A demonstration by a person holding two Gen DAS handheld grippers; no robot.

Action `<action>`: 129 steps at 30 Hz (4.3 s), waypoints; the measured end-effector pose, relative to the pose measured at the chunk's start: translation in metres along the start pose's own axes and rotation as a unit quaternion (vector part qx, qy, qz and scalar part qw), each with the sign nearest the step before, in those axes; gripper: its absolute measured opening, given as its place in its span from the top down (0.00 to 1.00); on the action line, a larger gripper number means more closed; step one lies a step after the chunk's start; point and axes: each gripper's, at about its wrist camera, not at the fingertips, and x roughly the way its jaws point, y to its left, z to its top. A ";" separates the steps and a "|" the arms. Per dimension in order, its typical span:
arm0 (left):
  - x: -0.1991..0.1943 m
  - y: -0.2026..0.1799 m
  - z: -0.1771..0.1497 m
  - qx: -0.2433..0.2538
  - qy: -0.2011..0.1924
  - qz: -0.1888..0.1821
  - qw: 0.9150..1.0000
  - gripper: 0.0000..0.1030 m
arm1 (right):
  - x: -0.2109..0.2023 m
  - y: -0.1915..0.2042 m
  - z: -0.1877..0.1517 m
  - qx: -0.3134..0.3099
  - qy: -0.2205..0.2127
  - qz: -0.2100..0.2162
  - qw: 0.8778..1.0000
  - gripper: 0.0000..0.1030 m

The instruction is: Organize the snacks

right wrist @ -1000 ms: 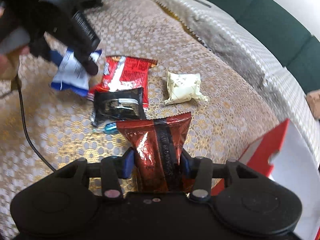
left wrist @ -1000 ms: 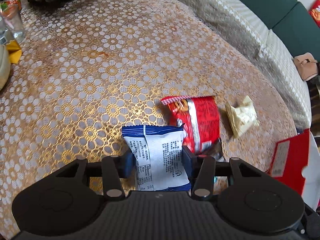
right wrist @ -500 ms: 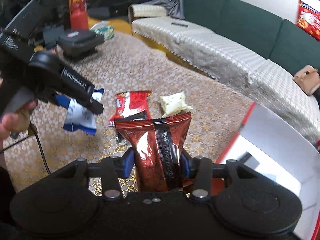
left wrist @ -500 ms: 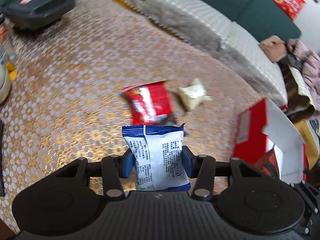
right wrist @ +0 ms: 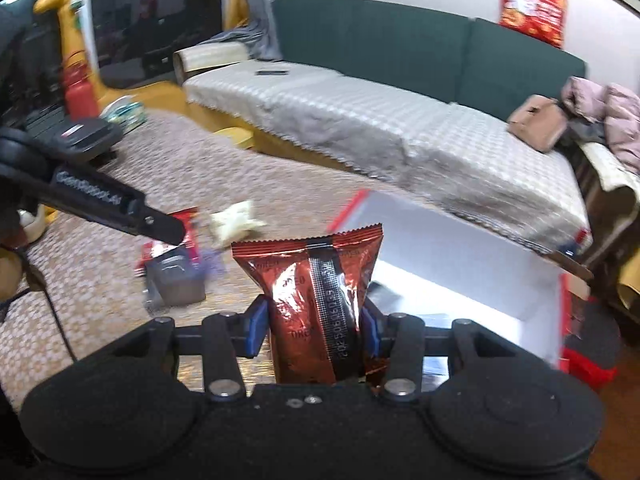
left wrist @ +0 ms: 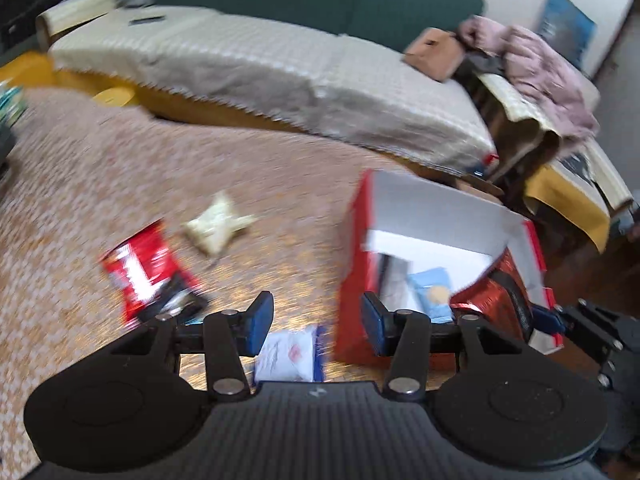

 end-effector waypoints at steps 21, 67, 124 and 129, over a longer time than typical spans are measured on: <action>0.060 0.023 -0.033 0.011 0.078 0.004 0.997 0.37 | 0.019 -0.063 -0.020 0.043 0.015 -0.020 0.999 0.56; 0.148 0.013 -0.064 0.363 0.127 -0.080 0.919 0.39 | 0.077 -0.044 0.008 0.059 0.023 0.026 0.998 0.56; 0.078 -0.080 -0.015 0.199 0.026 -0.037 0.979 0.39 | 0.018 -0.085 -0.030 0.093 0.016 -0.007 0.995 0.57; 0.053 -0.065 -0.022 0.183 0.012 -0.038 0.982 0.38 | 0.005 -0.068 -0.028 0.081 0.012 0.003 0.997 0.57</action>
